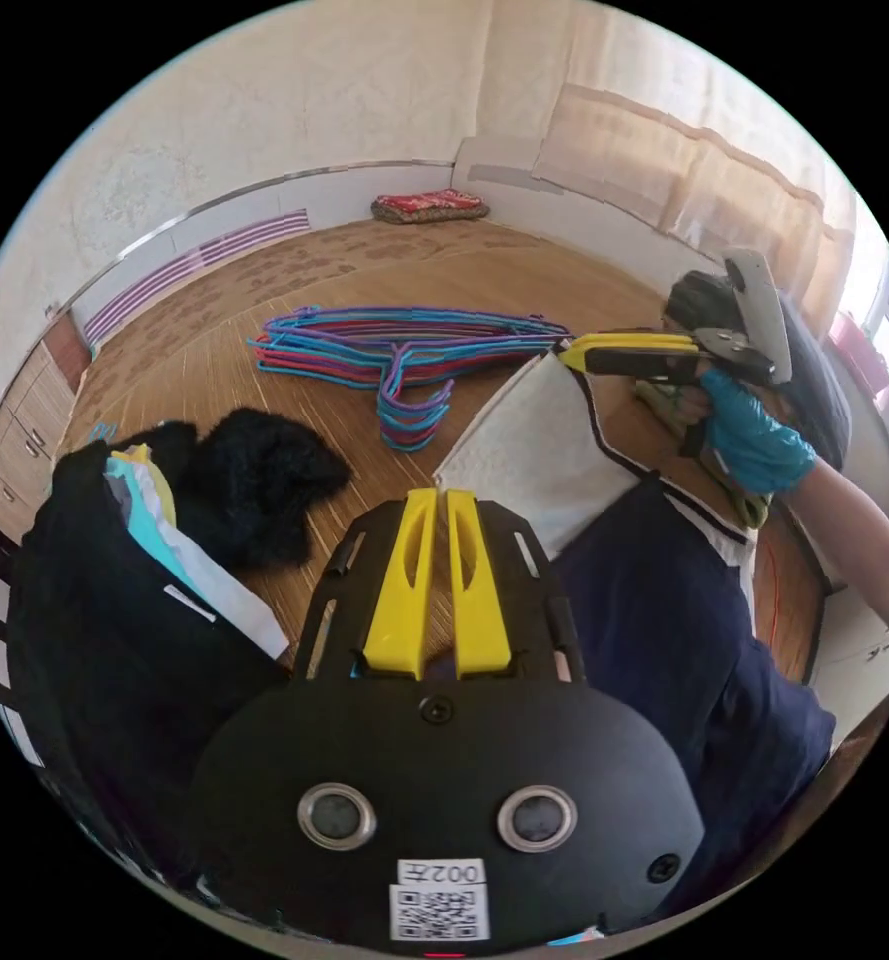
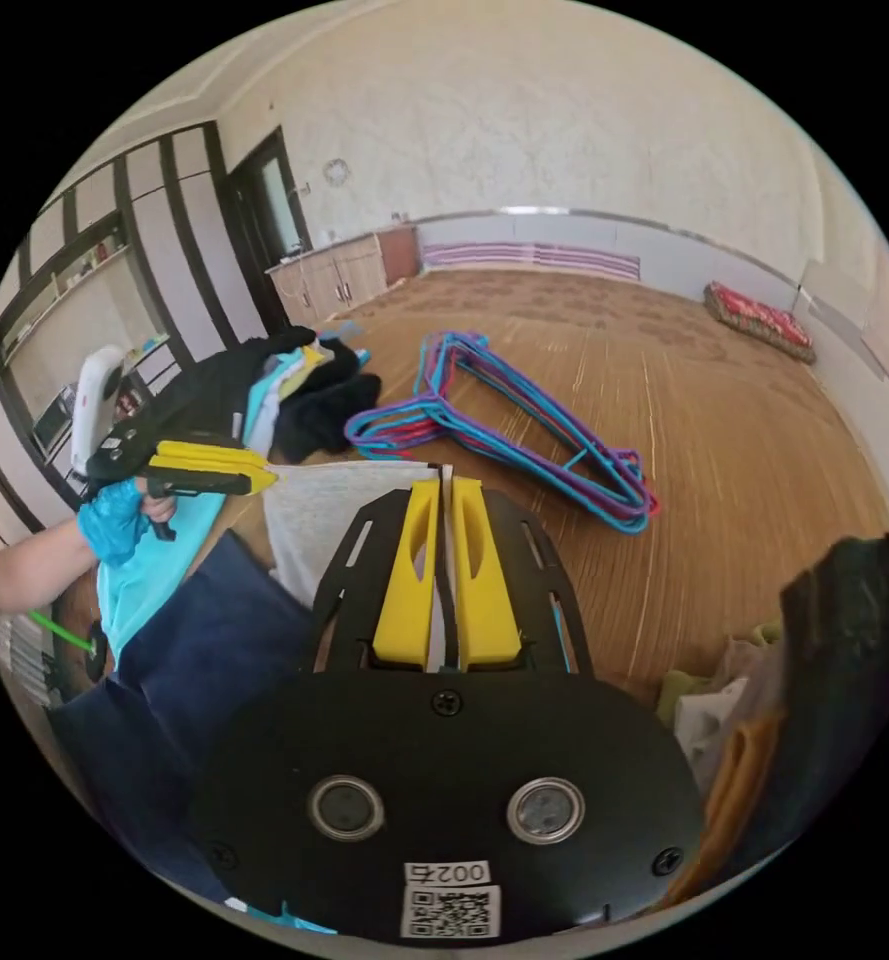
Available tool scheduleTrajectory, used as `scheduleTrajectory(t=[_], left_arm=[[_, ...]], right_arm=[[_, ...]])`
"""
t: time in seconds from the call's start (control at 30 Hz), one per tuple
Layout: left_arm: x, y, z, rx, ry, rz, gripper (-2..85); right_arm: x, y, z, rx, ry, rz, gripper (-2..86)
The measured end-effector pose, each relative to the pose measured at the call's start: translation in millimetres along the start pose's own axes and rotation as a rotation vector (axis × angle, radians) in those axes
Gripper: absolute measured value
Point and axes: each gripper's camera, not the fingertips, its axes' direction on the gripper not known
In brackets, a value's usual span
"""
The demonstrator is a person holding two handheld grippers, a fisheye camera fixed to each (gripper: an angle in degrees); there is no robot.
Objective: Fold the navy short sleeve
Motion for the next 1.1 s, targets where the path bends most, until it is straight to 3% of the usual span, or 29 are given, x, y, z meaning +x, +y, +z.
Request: scheduleTrajectory(t=[0.3, 0.57, 0.77, 0.9, 1.1], left_arm=[[67, 47, -49, -0.005, -0.023, 0.236, -1.6], [119, 94, -37, -0.144, 0.002, 0.357, -1.5], [128, 112, -29, -0.245, 0.015, 0.308, -0.6], [119, 110, -41, -0.21, -0.021, 0.25, 0.2], [95, 79, -25, -0.108, -0.006, 0.058, 2.5]], right_arm=[[-84, 90, -107, 0.082, -0.031, -0.167, 0.0], [-143, 186, -107, -0.142, -0.016, -0.276, 0.1], [-151, 210, -96, -0.33, -0.01, -0.326, 1.9], [-139, 198, -104, -0.259, 0.06, -0.253, 3.8], [-95, 170, -72, -0.162, 0.114, 0.033, 9.1]])
